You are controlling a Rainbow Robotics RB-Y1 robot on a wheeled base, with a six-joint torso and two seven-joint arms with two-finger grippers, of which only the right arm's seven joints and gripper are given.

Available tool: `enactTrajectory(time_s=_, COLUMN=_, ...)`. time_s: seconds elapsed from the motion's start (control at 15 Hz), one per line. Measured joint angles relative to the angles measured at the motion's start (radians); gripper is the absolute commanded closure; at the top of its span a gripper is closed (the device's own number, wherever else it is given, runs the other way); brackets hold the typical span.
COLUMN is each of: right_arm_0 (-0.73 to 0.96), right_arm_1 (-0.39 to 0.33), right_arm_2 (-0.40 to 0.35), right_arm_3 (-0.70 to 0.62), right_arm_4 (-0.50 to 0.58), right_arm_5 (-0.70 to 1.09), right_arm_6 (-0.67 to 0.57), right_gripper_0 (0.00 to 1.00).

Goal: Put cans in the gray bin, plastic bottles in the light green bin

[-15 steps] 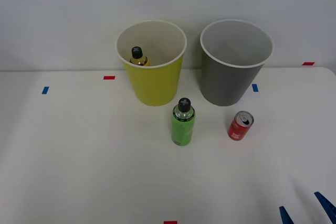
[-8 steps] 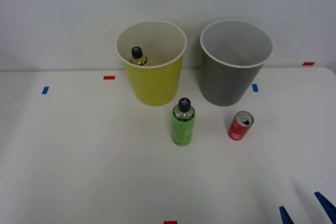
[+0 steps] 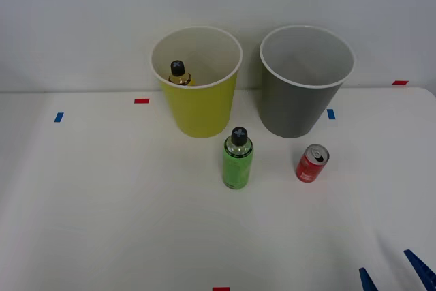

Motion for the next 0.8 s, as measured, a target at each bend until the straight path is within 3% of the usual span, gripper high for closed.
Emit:
enactTrajectory(time_s=0.4, right_arm_0=-0.014, right_arm_1=-0.008, right_arm_2=0.001, right_arm_3=0.006, right_arm_4=-0.021, right_arm_5=-0.008, right_arm_6=0.034, right_gripper_0=0.0)
enactTrajectory(time_s=0.53, right_arm_0=-0.019, right_arm_1=-0.009, right_arm_2=0.006, right_arm_3=0.006, right_arm_4=-0.02, right_arm_5=-0.004, right_arm_6=0.103, right_gripper_0=0.0)
enactTrajectory(time_s=0.8, right_arm_0=-0.012, right_arm_1=-0.01, right_arm_2=0.101, right_arm_3=0.005, right_arm_4=-0.131, right_arm_5=0.021, right_arm_6=0.228, right_gripper_0=0.0)
